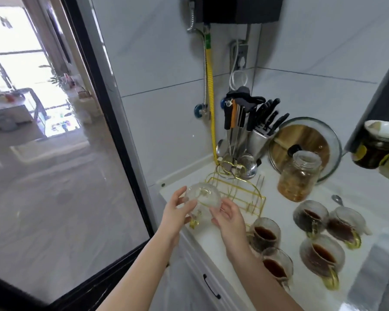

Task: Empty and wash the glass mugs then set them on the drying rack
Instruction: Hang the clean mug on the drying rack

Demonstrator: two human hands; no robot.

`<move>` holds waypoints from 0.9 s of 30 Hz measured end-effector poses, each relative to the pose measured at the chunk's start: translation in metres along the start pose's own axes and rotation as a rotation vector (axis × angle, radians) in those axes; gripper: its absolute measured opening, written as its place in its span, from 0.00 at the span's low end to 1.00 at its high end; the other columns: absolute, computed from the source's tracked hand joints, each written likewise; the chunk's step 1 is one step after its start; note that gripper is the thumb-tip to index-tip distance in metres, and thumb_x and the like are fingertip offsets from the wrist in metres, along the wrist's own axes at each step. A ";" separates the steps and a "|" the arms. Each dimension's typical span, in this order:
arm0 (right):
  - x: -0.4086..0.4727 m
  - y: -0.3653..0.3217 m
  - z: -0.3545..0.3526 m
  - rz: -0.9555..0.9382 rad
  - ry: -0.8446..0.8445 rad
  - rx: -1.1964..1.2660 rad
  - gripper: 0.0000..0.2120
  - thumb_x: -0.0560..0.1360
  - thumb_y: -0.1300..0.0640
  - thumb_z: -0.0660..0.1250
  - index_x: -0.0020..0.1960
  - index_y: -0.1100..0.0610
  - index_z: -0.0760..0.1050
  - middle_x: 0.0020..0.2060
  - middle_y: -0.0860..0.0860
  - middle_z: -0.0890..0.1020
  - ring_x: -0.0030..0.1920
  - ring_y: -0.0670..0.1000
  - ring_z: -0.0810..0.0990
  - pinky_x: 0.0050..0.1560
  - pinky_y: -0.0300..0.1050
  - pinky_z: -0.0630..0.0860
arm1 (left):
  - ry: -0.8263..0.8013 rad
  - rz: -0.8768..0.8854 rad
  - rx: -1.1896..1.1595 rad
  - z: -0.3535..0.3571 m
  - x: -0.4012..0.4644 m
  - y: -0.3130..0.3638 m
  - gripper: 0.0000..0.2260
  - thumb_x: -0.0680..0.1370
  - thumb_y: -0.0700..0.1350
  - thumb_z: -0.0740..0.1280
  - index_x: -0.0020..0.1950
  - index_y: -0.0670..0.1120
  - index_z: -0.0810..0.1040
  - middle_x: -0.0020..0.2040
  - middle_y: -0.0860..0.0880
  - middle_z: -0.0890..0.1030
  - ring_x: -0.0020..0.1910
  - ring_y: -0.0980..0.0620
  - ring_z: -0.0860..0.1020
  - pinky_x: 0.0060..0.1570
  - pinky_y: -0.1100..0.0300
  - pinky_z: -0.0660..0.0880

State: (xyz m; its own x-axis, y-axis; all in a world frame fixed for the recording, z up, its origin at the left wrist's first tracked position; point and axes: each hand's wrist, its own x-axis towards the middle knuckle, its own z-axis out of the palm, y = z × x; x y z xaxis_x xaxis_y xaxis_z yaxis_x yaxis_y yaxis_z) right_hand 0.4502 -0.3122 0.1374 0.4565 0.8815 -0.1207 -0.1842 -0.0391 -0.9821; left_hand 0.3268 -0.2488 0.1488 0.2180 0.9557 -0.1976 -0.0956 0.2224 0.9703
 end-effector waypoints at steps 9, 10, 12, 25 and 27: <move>0.084 0.019 0.015 0.118 0.012 0.047 0.11 0.75 0.62 0.67 0.57 0.54 0.75 0.51 0.49 0.81 0.52 0.46 0.80 0.57 0.46 0.76 | 0.043 -0.092 0.047 0.003 0.081 -0.004 0.15 0.78 0.44 0.65 0.65 0.51 0.73 0.53 0.46 0.77 0.43 0.52 0.78 0.42 0.59 0.77; 0.090 0.021 0.018 0.128 0.020 0.057 0.10 0.76 0.63 0.67 0.56 0.53 0.75 0.48 0.47 0.81 0.49 0.45 0.79 0.56 0.45 0.76 | 0.042 -0.103 0.056 0.002 0.090 -0.005 0.15 0.79 0.44 0.65 0.65 0.51 0.73 0.54 0.45 0.77 0.43 0.51 0.78 0.42 0.58 0.77; 0.104 0.026 0.024 0.152 0.041 0.080 0.13 0.76 0.63 0.66 0.58 0.53 0.74 0.46 0.45 0.79 0.48 0.44 0.78 0.55 0.45 0.75 | 0.038 -0.128 0.088 0.001 0.107 -0.006 0.14 0.79 0.45 0.65 0.65 0.51 0.73 0.56 0.43 0.79 0.46 0.48 0.79 0.44 0.56 0.79; 0.160 0.070 0.059 0.279 0.278 -0.049 0.21 0.76 0.60 0.66 0.68 0.51 0.70 0.52 0.50 0.75 0.54 0.52 0.76 0.64 0.56 0.73 | -0.114 -0.281 0.264 -0.011 0.195 -0.022 0.14 0.77 0.50 0.66 0.61 0.48 0.72 0.52 0.44 0.78 0.42 0.48 0.77 0.44 0.53 0.79; 0.161 0.075 0.062 0.274 0.307 -0.054 0.20 0.76 0.60 0.66 0.67 0.51 0.70 0.48 0.48 0.74 0.50 0.50 0.76 0.63 0.55 0.73 | -0.156 -0.295 0.289 -0.012 0.202 -0.024 0.13 0.78 0.49 0.65 0.62 0.48 0.72 0.54 0.43 0.77 0.43 0.48 0.77 0.44 0.54 0.79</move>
State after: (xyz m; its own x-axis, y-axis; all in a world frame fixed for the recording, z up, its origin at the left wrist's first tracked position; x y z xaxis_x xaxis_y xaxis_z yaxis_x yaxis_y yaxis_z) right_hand 0.4562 -0.1443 0.0537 0.6370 0.6541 -0.4079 -0.2924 -0.2846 -0.9130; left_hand 0.3612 -0.0587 0.0836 0.3417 0.8138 -0.4701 0.2637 0.3971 0.8791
